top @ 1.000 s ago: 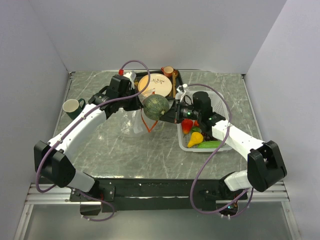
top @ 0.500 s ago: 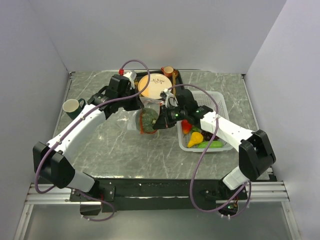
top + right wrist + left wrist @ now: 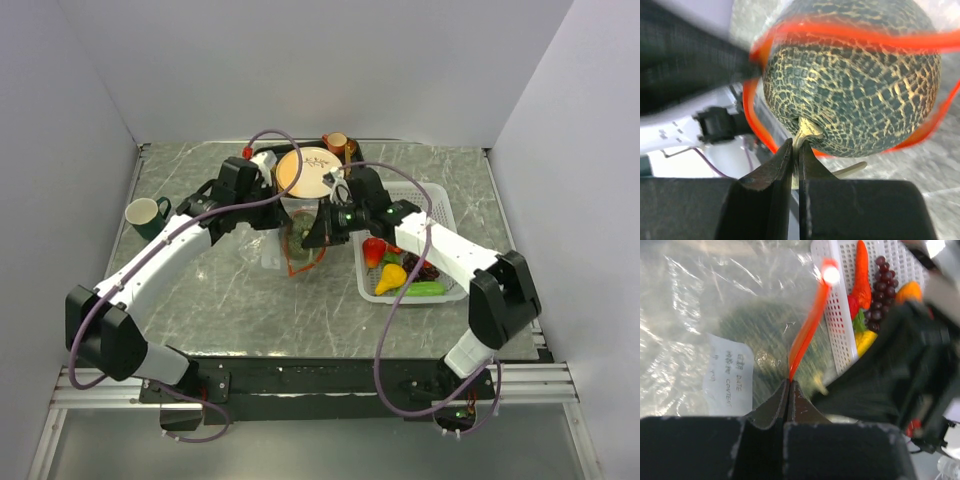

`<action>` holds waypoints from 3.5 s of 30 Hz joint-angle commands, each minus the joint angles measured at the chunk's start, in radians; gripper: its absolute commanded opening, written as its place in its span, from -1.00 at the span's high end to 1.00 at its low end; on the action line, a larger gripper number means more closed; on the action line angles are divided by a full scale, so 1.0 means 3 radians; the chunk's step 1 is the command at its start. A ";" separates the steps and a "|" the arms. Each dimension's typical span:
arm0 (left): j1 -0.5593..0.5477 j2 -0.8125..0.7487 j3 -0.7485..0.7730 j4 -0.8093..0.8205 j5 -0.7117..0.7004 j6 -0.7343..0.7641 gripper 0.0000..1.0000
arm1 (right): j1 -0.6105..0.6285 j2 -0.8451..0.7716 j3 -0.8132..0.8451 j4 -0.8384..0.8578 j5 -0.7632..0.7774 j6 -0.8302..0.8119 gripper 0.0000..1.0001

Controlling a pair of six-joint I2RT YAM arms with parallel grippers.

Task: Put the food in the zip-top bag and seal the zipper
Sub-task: Place the fake vegetable in the zipper food storage bag, then adjust the zipper food storage bag at the center of the board.

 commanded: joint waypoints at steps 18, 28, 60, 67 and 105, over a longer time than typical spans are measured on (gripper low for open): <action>-0.0044 -0.0282 -0.0188 0.0040 0.0318 0.0036 0.99 | -0.0469 0.0254 -0.0593 0.2473 -0.0961 0.2101 0.92; -0.0049 -0.0348 -0.0131 -0.0006 0.0103 -0.0015 0.99 | -0.0465 0.0254 -0.0359 0.1294 -0.0523 0.1181 0.92; -0.0054 -0.0298 0.0329 -0.0108 0.0124 -0.0184 0.98 | 0.0180 0.0695 0.1493 -0.0985 0.0894 -0.0213 -0.03; -0.0049 -0.0262 0.0426 -0.0221 -0.0173 -0.0189 0.98 | 0.0154 -0.0027 0.1227 -0.0948 0.1201 -0.0397 -0.34; 0.0840 -0.0252 0.1003 -0.0487 -0.0311 0.0096 0.99 | -0.0097 0.0386 0.1251 -0.0160 0.0199 0.0180 1.00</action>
